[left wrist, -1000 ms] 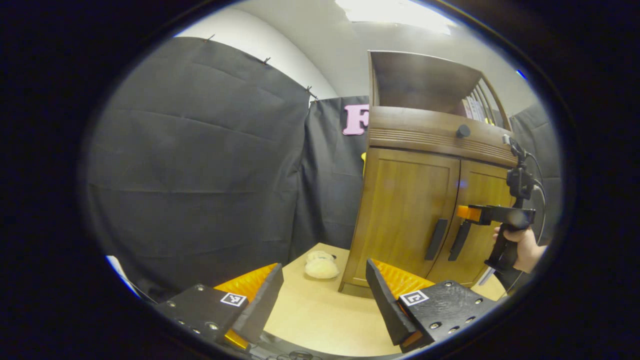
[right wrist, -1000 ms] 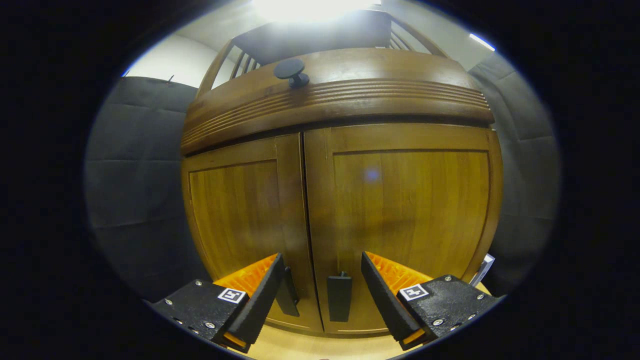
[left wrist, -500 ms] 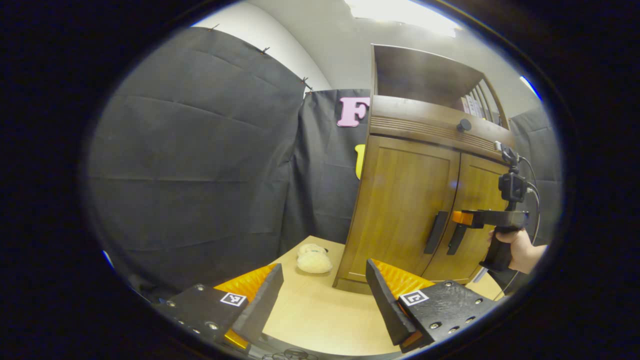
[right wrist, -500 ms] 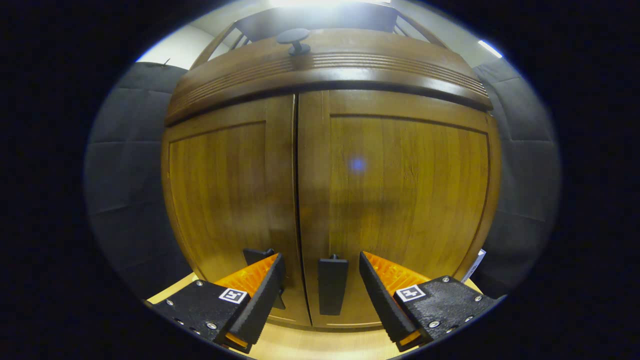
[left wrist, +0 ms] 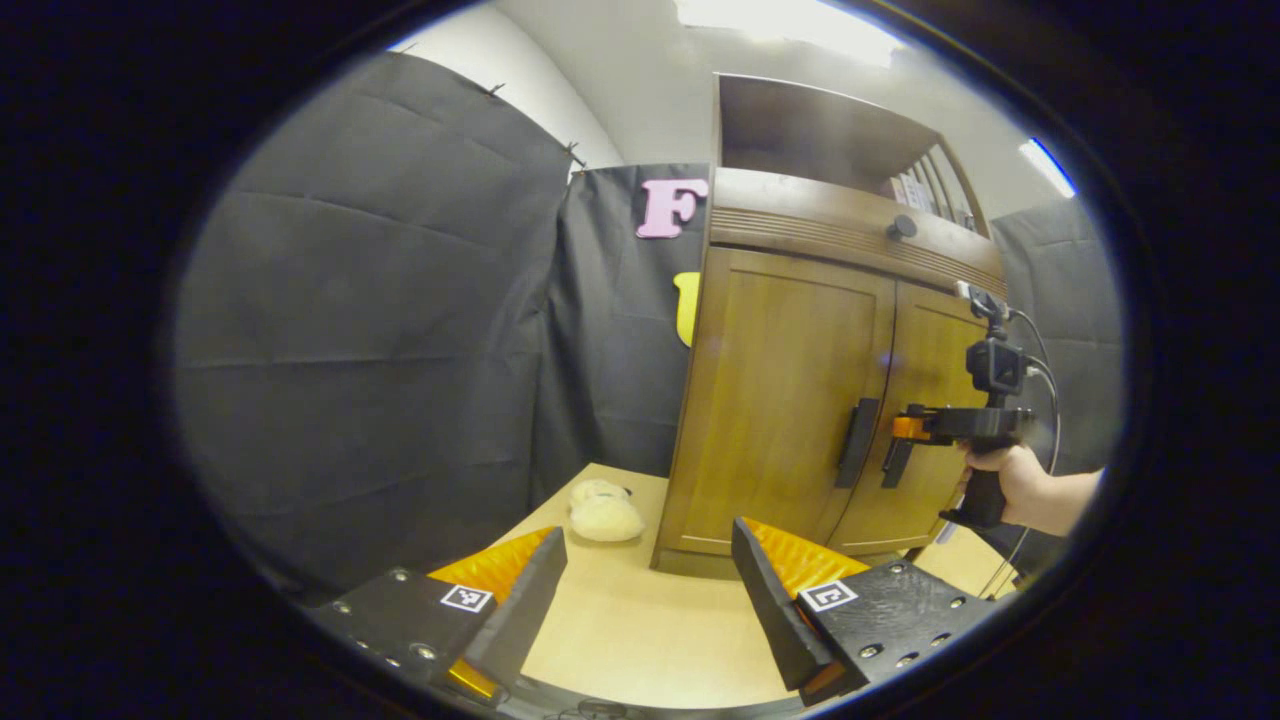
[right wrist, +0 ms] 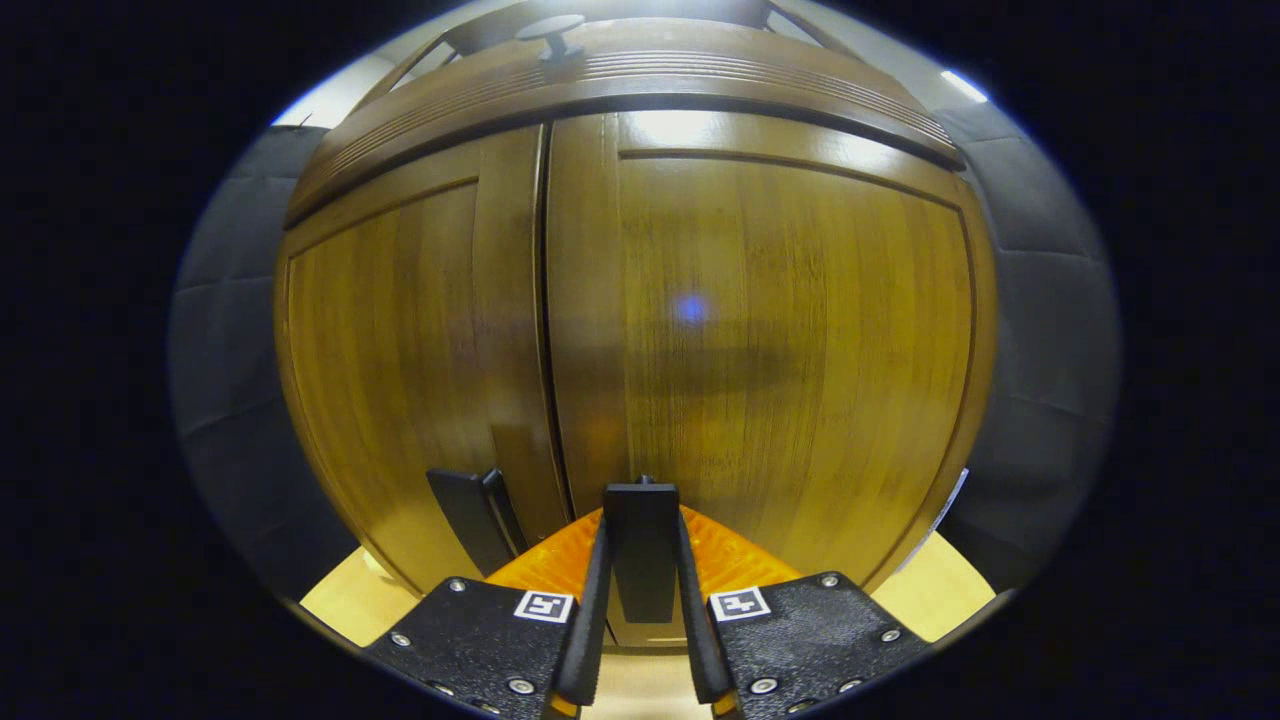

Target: Open the right door of the double-door shoe cabinet with the right hand, and open the left door with the left hand.

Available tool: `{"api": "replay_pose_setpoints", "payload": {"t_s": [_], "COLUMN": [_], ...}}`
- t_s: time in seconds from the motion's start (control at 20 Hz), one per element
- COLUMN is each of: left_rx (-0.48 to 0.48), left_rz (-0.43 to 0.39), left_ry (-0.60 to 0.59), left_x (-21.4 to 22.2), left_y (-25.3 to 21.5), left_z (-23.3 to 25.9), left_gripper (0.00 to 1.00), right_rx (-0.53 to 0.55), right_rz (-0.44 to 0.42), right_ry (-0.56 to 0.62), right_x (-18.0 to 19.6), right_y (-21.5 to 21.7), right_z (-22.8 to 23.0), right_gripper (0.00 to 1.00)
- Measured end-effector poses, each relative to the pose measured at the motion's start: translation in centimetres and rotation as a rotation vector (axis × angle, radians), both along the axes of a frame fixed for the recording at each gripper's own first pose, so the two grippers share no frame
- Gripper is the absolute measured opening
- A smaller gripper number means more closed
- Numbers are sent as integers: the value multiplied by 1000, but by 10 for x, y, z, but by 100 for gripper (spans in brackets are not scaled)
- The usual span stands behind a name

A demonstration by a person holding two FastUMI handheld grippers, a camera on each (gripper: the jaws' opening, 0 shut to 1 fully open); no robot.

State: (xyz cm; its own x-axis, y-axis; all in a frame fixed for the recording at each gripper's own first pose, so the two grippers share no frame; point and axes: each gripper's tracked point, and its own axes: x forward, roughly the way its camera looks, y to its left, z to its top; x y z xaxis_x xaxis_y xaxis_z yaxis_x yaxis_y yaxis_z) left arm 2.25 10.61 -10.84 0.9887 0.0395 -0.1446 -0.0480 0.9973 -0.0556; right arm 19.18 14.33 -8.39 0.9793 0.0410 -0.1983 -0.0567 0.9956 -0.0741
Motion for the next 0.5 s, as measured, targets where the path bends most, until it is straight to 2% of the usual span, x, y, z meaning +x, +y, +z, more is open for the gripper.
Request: {"api": "replay_pose_setpoints", "payload": {"t_s": [0.1, 0.15, 0.35, 0.4, 0.5], "left_rx": [-7, -15, -23, -24, -21], "left_rz": [-26, -43, -103, -122, -165], "left_ry": [8, 8, 36, 39, 35], "left_x": [7, 10, 25, 32, 54], "left_y": [-10, -13, -22, -24, -34], "left_z": [-4, -4, -14, -15, -15], "left_gripper": [95, 99, 99, 95, 95], "right_rx": [6, 8, 13, 7, -3], "right_rz": [12, 15, 38, 48, 73], "right_ry": [14, 18, 30, 31, 37], "right_x": [-2, -4, -6, -9, -11], "right_y": [-1, 0, -2, -2, -2], "right_z": [-1, -1, 1, 0, -1], "right_gripper": [31, 30, 29, 29, 29]}}
